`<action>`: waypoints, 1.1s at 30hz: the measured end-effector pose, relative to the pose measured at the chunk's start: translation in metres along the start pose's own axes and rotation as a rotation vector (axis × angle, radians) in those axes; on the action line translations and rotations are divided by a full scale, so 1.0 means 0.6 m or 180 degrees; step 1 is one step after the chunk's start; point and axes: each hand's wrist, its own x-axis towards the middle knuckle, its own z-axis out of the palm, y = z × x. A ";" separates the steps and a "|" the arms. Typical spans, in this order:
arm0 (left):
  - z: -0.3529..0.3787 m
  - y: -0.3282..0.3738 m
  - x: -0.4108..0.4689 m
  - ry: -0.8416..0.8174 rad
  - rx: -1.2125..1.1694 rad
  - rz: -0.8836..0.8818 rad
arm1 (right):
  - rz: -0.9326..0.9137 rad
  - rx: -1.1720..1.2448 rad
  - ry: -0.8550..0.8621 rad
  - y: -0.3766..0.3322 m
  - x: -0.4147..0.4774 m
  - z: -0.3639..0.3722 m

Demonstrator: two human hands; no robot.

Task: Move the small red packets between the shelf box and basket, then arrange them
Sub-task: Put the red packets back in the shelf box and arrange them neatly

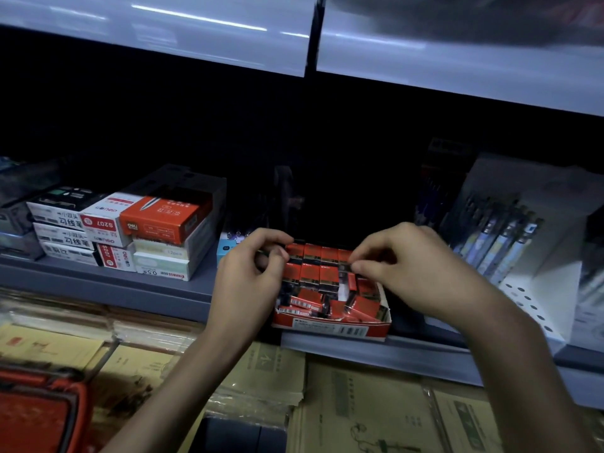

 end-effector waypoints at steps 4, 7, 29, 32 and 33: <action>0.001 -0.002 0.001 -0.0063 -0.0048 0.0051 | 0.0181 -0.0100 -0.0258 0.017 -0.011 -0.026; 0.001 -0.002 0.000 -0.0079 -0.0030 0.0125 | 0.0300 -0.0171 -0.0377 0.021 -0.013 -0.025; -0.005 0.001 0.004 0.0099 -0.0057 0.0081 | 0.1510 0.0270 0.0056 -0.032 0.016 0.018; -0.009 0.004 0.005 0.0104 -0.0085 0.0091 | 0.1440 0.0644 0.0121 -0.021 0.009 0.001; -0.011 0.005 0.005 0.0104 -0.0101 0.0101 | 0.1395 0.0816 0.0093 -0.018 0.006 -0.002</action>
